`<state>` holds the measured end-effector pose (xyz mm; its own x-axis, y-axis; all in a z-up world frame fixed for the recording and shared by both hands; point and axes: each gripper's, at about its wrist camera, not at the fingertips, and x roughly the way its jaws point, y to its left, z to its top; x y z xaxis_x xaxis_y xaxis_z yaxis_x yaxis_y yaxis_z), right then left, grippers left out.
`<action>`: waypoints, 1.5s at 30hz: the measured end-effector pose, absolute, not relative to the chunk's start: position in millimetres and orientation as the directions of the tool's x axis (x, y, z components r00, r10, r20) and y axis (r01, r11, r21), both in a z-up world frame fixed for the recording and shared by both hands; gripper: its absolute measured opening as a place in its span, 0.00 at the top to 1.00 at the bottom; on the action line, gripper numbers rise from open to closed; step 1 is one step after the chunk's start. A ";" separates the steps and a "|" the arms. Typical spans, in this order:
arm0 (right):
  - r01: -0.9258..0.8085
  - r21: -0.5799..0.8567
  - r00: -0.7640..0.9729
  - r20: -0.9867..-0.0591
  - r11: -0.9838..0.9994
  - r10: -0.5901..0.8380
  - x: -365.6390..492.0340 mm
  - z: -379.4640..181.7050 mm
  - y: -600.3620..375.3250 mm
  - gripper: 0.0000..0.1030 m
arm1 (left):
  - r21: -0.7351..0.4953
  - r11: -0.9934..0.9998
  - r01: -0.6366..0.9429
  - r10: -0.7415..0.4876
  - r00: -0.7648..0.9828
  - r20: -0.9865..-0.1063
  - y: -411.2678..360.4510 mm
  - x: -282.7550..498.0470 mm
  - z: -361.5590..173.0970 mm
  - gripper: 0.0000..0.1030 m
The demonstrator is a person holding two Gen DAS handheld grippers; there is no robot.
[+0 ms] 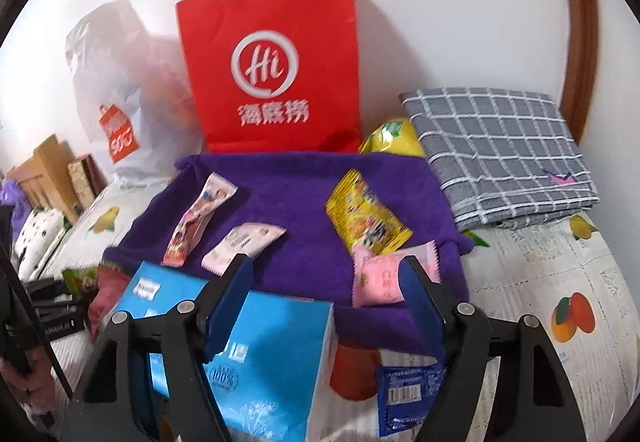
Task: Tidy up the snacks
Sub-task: 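Lift the green chip bag with left tool while right tool grasps the red candy packet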
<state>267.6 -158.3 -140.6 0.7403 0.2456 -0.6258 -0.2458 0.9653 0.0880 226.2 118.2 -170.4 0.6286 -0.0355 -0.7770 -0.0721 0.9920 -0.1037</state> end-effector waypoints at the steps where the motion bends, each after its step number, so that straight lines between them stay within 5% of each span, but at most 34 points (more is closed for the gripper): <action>1: -0.252 0.103 0.733 -0.628 0.962 0.259 264.4 -141.2 -160.2 0.32 | -0.091 0.993 -0.070 -0.025 0.637 -0.771 116.9 225.1 -168.2 0.58; 23: -0.137 0.108 0.570 -0.805 0.985 0.168 176.1 -204.4 -197.5 0.32 | -0.105 0.992 -0.070 -0.026 0.698 -0.716 119.1 214.6 -147.5 0.58; 39: -0.111 0.038 0.611 -0.785 0.993 0.098 174.6 -205.8 -193.2 0.37 | -0.104 0.993 -0.057 -0.034 0.706 -0.708 116.1 212.6 -144.8 0.58; 45: -0.076 0.047 0.622 -0.779 0.996 0.084 177.3 -204.7 -199.2 0.55 | -0.112 0.992 -0.057 -0.038 0.709 -0.704 117.3 212.0 -143.3 0.57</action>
<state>177.3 -199.2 -204.7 0.6218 0.0843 -0.7787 -0.0757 0.9960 0.0474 212.0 117.3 -143.3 0.7094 -0.0383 -0.7038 -0.0571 0.9921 -0.1116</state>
